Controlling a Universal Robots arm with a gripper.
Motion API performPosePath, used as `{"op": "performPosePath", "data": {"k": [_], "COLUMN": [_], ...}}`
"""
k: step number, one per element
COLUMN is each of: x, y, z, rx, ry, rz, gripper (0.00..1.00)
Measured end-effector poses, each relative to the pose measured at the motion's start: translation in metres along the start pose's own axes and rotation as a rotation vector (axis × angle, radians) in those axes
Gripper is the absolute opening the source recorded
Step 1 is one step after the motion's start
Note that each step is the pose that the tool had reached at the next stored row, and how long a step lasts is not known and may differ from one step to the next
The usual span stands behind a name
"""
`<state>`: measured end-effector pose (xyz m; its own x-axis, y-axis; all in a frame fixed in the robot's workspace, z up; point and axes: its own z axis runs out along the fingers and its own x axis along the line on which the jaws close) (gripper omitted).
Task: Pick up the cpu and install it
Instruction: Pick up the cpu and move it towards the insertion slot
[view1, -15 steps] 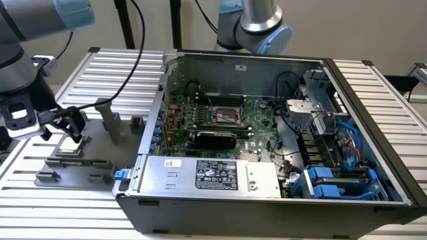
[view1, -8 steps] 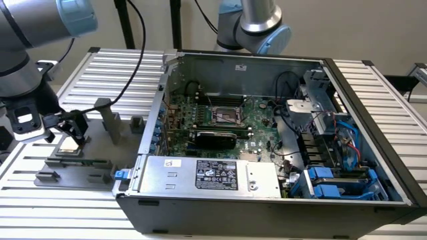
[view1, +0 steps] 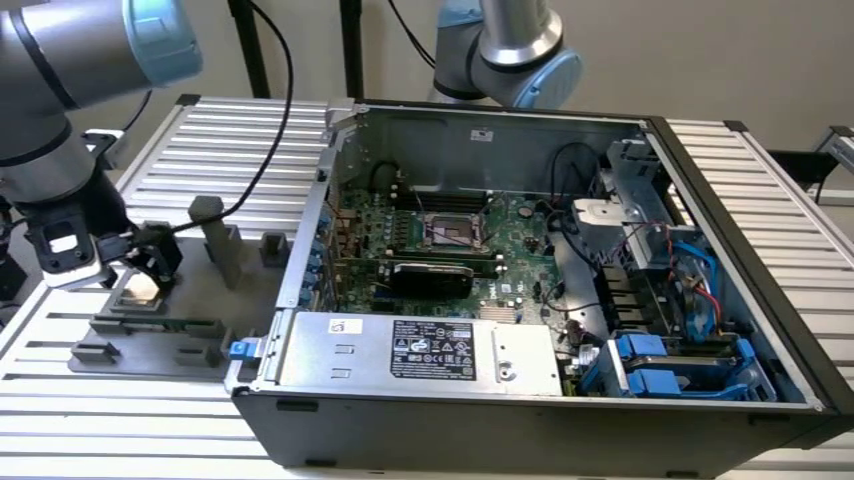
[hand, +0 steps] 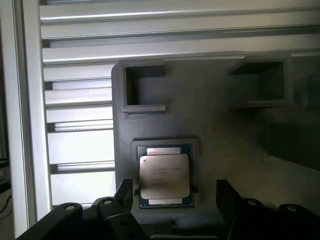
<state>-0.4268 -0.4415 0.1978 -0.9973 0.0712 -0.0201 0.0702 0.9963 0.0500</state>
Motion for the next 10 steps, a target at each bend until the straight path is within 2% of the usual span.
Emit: {"op": "performPosePath", "data": {"k": [3,8,10], "x": [0.0007,0.0014,0.0016], "y": [0.0010,0.0016,0.0016], "z": [0.0044,0.0082,0.0091], "rx": [-0.0024,-0.0115,-0.0149], "ry": [0.0002,0.0011,0.0031], "rz": [0.000,0.000,0.001], "gripper": [0.77,0.77,0.77]}}
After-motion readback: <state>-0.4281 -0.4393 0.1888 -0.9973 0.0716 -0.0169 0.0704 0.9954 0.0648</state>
